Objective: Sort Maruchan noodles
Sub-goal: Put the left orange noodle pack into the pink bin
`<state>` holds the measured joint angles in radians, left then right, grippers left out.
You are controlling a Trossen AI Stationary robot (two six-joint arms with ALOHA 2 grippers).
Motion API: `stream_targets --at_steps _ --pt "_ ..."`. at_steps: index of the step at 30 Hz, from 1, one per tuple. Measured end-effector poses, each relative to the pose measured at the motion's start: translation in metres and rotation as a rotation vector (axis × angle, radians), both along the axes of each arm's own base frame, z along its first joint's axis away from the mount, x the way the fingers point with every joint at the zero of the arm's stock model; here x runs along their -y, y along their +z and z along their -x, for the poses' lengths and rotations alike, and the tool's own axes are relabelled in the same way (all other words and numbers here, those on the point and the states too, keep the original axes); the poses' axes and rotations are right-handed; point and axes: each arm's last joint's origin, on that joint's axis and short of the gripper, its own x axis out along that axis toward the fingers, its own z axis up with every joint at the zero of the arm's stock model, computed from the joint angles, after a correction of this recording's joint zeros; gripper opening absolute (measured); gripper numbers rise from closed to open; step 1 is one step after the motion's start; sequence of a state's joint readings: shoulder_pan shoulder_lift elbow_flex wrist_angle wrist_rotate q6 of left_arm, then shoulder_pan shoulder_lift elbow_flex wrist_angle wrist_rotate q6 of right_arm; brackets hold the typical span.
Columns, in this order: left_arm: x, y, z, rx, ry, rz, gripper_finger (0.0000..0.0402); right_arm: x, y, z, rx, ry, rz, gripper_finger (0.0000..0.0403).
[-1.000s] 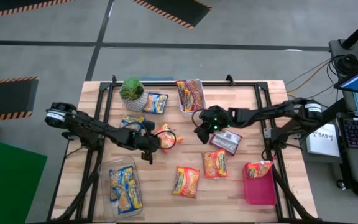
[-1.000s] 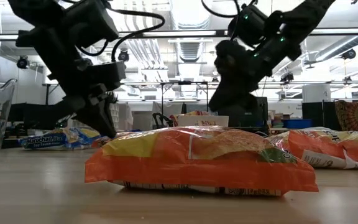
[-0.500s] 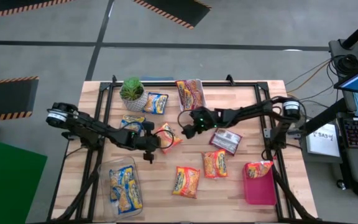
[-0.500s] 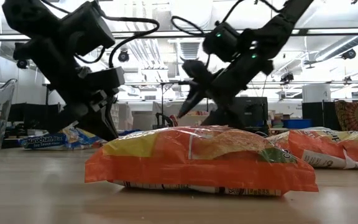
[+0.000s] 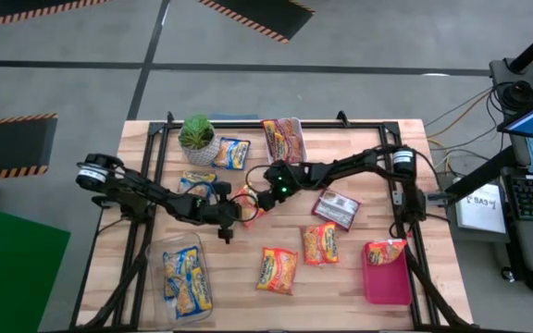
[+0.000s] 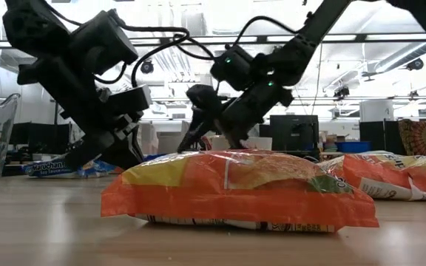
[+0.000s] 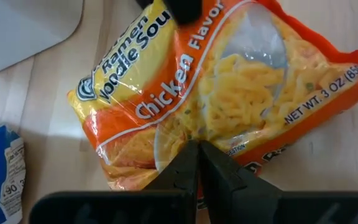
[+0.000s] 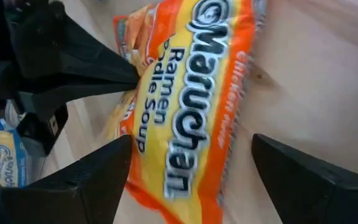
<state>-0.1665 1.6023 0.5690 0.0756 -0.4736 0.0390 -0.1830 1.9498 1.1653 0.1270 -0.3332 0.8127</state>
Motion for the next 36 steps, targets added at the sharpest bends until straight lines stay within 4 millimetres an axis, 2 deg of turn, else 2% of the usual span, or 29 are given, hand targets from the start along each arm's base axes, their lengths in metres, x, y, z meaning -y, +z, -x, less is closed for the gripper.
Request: stream_targets --at_steps 4,10,23,29,36 --pt "0.000 -0.001 -0.003 0.007 0.000 0.002 0.0000 0.000 -0.003 -0.012 0.032 0.050 -0.011 0.0306" --pt "0.001 0.001 -0.004 0.032 -0.004 0.022 0.0000 0.001 -0.002 -0.019 0.052 0.084 0.005 0.0268" --pt "0.002 0.011 -0.005 0.095 0.015 -0.005 0.0000 0.001 0.004 -0.018 0.069 0.136 0.066 0.0083" --pt "0.001 0.037 0.002 0.144 -0.019 -0.035 0.0000 0.000 0.022 -0.010 0.072 0.205 0.141 0.0036" --pt "-0.002 0.088 0.018 0.317 -0.099 -0.100 0.0000 -0.004 0.065 0.008 0.097 0.285 0.245 0.0031"
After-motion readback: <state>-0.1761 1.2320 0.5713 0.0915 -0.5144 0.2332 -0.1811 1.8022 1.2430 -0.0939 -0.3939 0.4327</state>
